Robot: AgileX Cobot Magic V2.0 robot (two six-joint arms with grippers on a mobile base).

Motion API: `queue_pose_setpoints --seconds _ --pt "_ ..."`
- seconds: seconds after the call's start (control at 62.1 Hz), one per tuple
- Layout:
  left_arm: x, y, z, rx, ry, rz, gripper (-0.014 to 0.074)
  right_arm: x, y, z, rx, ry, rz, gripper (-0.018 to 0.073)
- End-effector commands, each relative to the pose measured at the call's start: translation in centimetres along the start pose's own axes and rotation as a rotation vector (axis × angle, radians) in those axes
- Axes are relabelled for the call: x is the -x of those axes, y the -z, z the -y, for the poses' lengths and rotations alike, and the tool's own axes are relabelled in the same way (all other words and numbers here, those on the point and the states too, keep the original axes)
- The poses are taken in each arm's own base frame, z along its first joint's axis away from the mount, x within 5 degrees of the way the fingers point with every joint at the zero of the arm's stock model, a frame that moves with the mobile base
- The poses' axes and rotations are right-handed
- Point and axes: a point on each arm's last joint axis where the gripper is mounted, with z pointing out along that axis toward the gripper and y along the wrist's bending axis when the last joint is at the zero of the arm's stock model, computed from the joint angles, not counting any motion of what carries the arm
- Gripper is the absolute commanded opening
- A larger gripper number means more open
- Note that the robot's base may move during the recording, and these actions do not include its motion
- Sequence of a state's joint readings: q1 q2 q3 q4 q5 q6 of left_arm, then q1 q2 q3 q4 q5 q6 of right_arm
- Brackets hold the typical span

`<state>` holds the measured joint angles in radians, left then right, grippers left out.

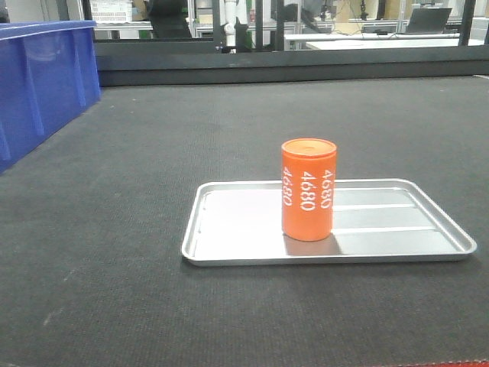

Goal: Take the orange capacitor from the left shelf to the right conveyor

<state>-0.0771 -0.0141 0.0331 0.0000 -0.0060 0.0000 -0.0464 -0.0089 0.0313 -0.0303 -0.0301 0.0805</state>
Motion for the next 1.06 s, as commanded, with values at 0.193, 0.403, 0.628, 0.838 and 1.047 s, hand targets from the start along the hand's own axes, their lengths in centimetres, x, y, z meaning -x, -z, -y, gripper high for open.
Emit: queue_pose_setpoints --seconds 0.193,0.403,0.628,0.838,1.047 --pt "0.97 -0.03 0.01 -0.002 0.006 0.082 -0.0105 0.87 0.21 -0.13 0.019 0.017 0.108 0.0058" --pt "0.97 -0.03 0.01 -0.002 0.006 0.082 -0.0105 0.88 0.21 -0.13 0.019 0.014 0.109 0.0058" --pt "0.97 -0.03 0.01 -0.002 0.006 0.082 -0.0105 0.87 0.21 -0.13 0.019 0.013 0.108 0.0058" --pt "0.97 -0.03 0.01 -0.002 0.006 0.082 -0.0105 0.87 0.21 -0.13 0.019 0.013 0.108 0.0058" --pt "0.97 -0.03 0.01 -0.002 0.006 0.082 -0.0105 0.87 0.21 -0.13 0.019 0.013 0.108 0.0058"
